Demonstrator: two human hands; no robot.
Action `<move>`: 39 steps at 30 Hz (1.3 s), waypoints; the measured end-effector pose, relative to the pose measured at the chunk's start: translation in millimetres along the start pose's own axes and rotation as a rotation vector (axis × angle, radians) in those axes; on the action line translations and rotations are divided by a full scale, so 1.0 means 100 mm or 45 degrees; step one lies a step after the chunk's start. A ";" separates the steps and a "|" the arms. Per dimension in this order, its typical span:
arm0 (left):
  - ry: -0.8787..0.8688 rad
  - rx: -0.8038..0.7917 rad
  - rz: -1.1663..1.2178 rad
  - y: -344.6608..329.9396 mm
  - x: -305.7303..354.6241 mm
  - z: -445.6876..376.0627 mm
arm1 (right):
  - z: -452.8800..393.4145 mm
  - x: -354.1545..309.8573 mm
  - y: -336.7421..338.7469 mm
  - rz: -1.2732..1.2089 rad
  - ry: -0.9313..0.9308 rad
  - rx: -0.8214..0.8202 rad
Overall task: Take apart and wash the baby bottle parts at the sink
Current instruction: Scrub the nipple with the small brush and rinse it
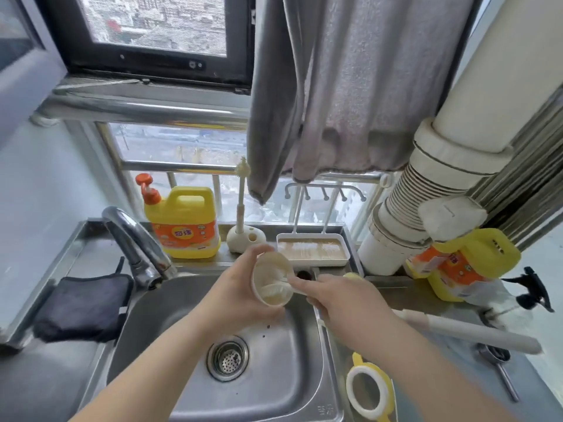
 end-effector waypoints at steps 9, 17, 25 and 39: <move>0.063 0.245 -0.227 0.66 -0.29 0.43 | -0.40 -0.82 -0.29 -0.592 0.262 -0.070; -0.169 0.365 -0.547 0.76 -0.23 0.45 | -0.45 -1.01 -0.22 -0.128 0.392 0.036; -0.296 0.242 -0.439 0.83 -0.06 0.27 | -0.42 -1.00 0.00 -0.007 0.311 0.219; -0.402 0.207 -0.561 0.78 -0.08 0.20 | -0.43 -0.88 0.02 0.132 0.371 0.230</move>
Point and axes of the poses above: each hand's wrist, its own z-axis away from the middle knuckle, its own y-axis out of the back of the hand, x = y × z, the point moved 7 cm from there along -z, towards the middle knuckle, and after that the axes turned 3 degrees about -z, right-handed, at the moved point
